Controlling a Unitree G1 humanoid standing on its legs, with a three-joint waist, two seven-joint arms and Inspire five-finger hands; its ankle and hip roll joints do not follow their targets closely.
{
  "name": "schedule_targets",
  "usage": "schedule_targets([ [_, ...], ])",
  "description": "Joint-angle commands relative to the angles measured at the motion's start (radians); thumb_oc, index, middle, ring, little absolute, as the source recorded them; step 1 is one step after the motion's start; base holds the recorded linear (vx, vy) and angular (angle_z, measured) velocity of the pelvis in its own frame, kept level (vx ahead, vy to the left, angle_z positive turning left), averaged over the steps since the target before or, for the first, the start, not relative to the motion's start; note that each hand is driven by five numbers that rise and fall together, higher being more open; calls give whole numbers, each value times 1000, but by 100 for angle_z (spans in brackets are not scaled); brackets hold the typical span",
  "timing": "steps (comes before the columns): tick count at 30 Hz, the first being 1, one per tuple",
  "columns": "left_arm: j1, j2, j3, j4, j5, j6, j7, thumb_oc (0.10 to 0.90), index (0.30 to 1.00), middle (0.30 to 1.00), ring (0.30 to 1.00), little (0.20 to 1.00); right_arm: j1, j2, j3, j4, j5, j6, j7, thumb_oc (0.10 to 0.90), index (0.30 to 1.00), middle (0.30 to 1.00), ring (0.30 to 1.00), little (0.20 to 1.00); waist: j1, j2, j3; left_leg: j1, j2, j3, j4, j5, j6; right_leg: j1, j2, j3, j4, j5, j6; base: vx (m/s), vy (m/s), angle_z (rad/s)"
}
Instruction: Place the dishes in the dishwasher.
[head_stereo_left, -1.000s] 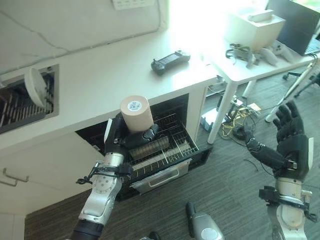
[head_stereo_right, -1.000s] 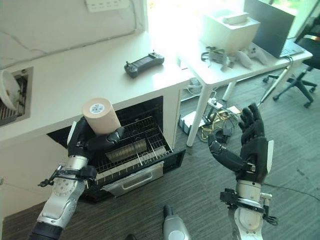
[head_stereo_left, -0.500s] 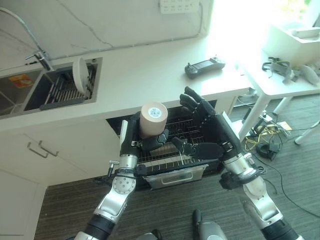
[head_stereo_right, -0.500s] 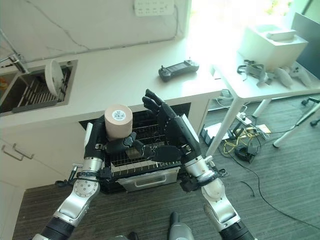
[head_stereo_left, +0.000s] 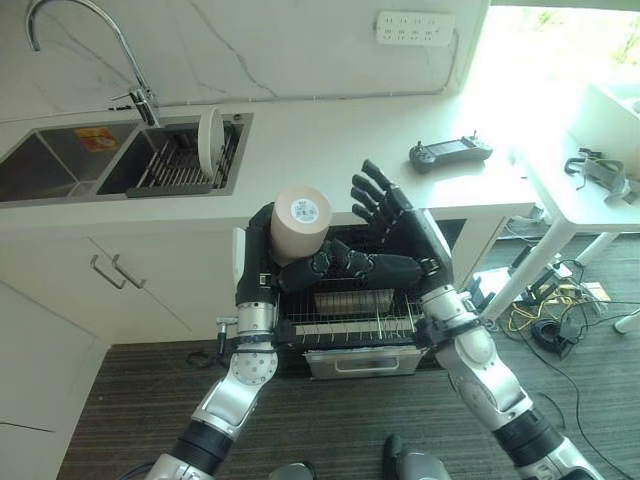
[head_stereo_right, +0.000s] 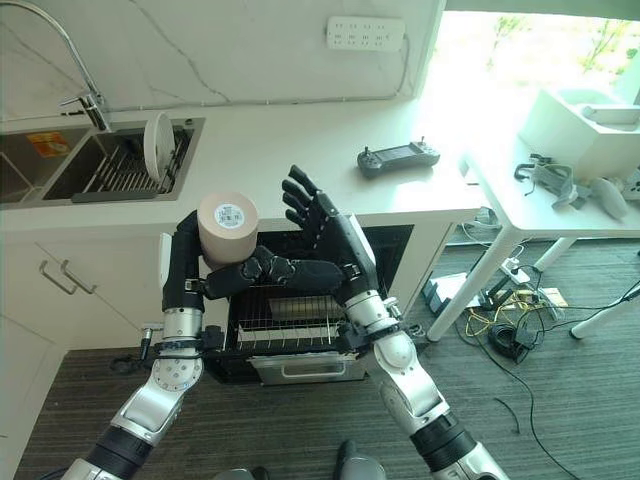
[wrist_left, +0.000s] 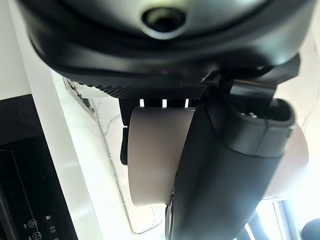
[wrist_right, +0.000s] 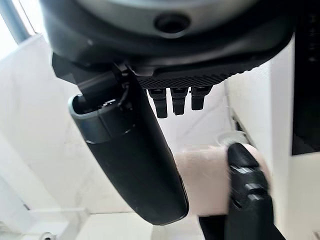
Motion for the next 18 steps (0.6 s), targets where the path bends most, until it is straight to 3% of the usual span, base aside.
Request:
schedule_targets([
  [1, -137, 13, -23, -45, 47, -130, 14, 400, 300, 300, 300, 300, -103, 56, -24, -30, 30, -48, 13, 800, 900, 900, 900, 900, 3, -21, -65, -41, 9, -86, 51, -97, 10, 126, -51, -7, 15, -205, 82, 31, -10, 2],
  [5, -144, 6, -46, -37, 46, -132, 9, 400, 300, 300, 300, 300, -124, 69, 1, -7, 66, -5, 31, 800, 900, 900, 900, 900, 9, -23, -66, -40, 7, -92, 51, -96, 11, 128, -52, -8, 15, -204, 83, 30, -1, 5],
  [18, -183, -21, -111, -6, 30, -124, 1, 400, 300, 300, 300, 300, -197, 114, 54, 52, 72, 44, 32, 800, 900, 900, 900, 900, 21, -28, -64, -38, 1, -105, 51, -95, 15, 130, -51, -5, 15, -198, 83, 3, 0, 2],
])
